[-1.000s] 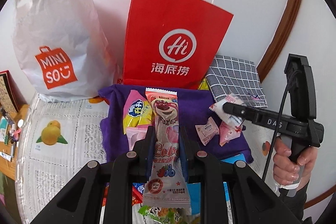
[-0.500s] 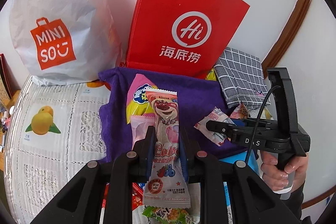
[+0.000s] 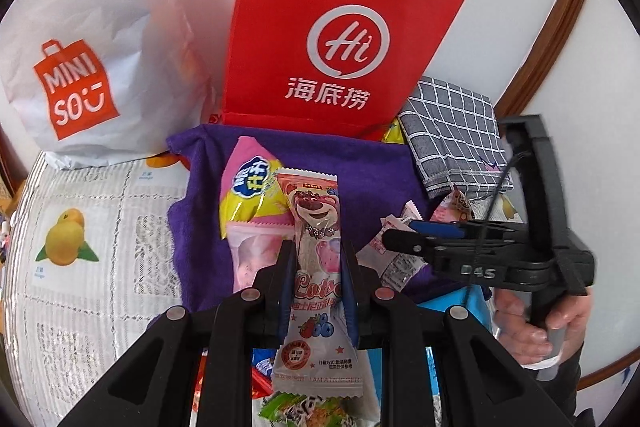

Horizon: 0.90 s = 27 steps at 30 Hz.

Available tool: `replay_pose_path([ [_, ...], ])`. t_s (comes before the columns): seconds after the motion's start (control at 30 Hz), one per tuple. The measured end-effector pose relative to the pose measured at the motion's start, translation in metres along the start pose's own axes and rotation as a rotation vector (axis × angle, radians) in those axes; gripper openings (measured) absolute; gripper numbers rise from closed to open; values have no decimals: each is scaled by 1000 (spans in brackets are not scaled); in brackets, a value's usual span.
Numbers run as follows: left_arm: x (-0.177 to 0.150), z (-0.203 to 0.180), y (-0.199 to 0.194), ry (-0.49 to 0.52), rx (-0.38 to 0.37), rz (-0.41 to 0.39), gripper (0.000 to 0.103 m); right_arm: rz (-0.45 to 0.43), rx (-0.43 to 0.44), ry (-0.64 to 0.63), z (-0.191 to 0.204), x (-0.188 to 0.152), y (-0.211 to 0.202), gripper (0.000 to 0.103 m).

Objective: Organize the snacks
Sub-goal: 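Open both grippers to drop the white packet and Lotso bar on the towel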

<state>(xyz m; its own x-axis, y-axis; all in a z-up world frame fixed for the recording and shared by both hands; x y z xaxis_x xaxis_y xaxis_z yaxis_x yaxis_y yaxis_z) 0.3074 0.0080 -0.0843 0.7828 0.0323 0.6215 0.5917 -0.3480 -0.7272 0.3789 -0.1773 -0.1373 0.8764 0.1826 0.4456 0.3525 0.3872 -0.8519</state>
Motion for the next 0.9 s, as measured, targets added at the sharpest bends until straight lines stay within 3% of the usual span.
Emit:
replay_pose_path([
  [0.13,3,-6,10,6,-3,18,20,-50,20,-4,-3,1,-25,47],
  [0.47,7,-10,53,-2,17,78,20,-177,-23,-42,-8,4,-80,47],
  [0.67,7,-9,76,-5,49,94,22,-215,-33,-45,-12,2,-96,47],
  [0.9,6,-6,87,-29,35,124,25,-222,-34,-40,-12,3,-96,47],
])
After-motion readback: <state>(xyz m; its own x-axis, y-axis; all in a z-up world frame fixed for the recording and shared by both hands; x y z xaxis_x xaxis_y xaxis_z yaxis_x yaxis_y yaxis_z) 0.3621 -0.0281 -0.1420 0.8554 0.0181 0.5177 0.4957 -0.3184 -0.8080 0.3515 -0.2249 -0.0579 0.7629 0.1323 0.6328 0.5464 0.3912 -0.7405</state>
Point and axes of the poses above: each gripper's, at about its wrist camera, not at the fingertips, and y roughly the way its jaws point, z to its left, x to its top, the point moved 2 cm from there along y, roughly the way its jaws point, and after that the axes turned 1 degree about -y, right-handed, at the moved point
